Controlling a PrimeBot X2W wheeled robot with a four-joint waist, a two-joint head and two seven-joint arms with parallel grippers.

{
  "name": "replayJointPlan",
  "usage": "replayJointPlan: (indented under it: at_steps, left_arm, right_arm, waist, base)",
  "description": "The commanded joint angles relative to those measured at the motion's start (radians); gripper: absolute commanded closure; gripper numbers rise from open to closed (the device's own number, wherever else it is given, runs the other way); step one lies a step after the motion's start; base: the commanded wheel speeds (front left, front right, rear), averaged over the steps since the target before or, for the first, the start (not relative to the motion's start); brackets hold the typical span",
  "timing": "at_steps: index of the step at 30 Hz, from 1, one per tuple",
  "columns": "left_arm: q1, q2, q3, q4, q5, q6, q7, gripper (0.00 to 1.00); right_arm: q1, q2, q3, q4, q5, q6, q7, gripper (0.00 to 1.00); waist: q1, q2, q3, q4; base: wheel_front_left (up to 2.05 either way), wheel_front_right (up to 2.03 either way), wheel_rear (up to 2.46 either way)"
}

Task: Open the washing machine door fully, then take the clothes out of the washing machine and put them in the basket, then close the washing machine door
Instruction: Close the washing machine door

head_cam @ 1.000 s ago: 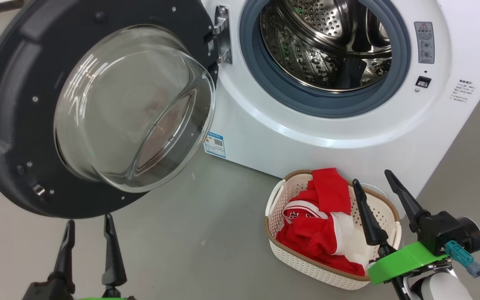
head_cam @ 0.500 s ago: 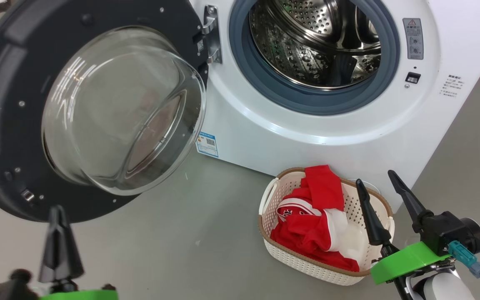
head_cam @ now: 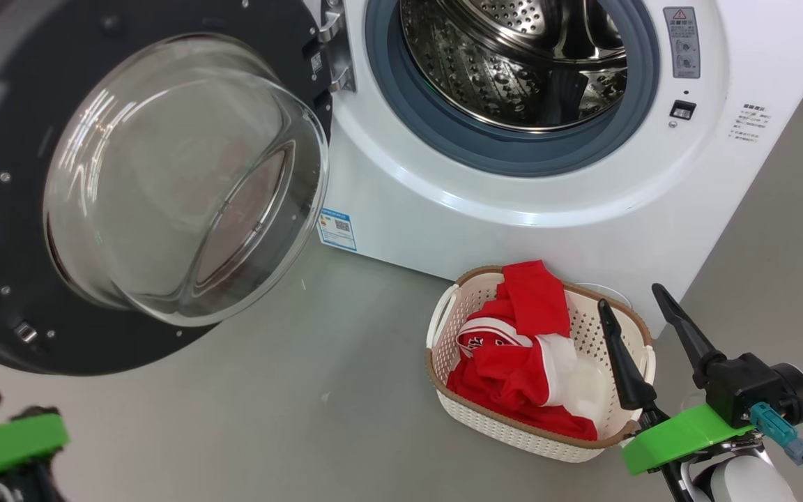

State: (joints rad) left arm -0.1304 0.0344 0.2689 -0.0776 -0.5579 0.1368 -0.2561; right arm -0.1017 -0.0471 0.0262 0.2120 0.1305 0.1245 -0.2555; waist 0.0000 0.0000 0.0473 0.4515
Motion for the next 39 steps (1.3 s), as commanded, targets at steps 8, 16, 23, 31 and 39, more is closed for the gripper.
replayJointPlan:
  at_steps: [8, 16, 23, 31, 39]
  left_arm:
    - [-0.222, 0.03, 0.186, 0.156, -0.158, -0.088, -0.006, 1.0]
    - [-0.431, 0.124, 0.257, 0.403, -0.282, -0.12, 0.026, 1.0]
    - [-0.579, 0.18, 0.318, 0.613, -0.418, -0.104, 0.131, 1.0]
    - [-0.684, 0.275, 0.339, 0.808, -0.494, -0.064, 0.296, 1.0]
    - [-0.729, 0.358, 0.34, 0.92, -0.551, -0.092, 0.467, 1.0]
  right_arm:
    - [-0.02, -0.003, 0.02, -0.02, -0.006, 0.006, -0.006, 0.0]
    - [-0.025, -0.003, 0.018, -0.023, -0.016, 0.006, -0.006, 0.0]
    - [-0.034, -0.003, 0.024, -0.019, -0.04, 0.006, -0.006, 0.0]
    - [-0.04, -0.003, 0.036, -0.012, -0.059, 0.006, -0.005, 0.0]
    - [-0.042, -0.003, 0.039, -0.014, -0.071, 0.006, -0.001, 0.0]
  waist:
    - [0.0, 0.0, 0.011, 0.0]
    - [0.0, 0.0, 0.036, 0.0]
    - [0.0, 0.0, 0.061, -0.002]
    - [0.0, 0.0, 0.077, -0.017]
    - [0.0, 0.0, 0.095, -0.03]
  base:
    - [0.0, 0.0, 0.0]
    - [0.0, 0.0, 0.0]
    - [0.0, 0.0, 0.0]
    - [0.0, 0.0, 0.0]
    - [0.0, 0.0, 0.0]
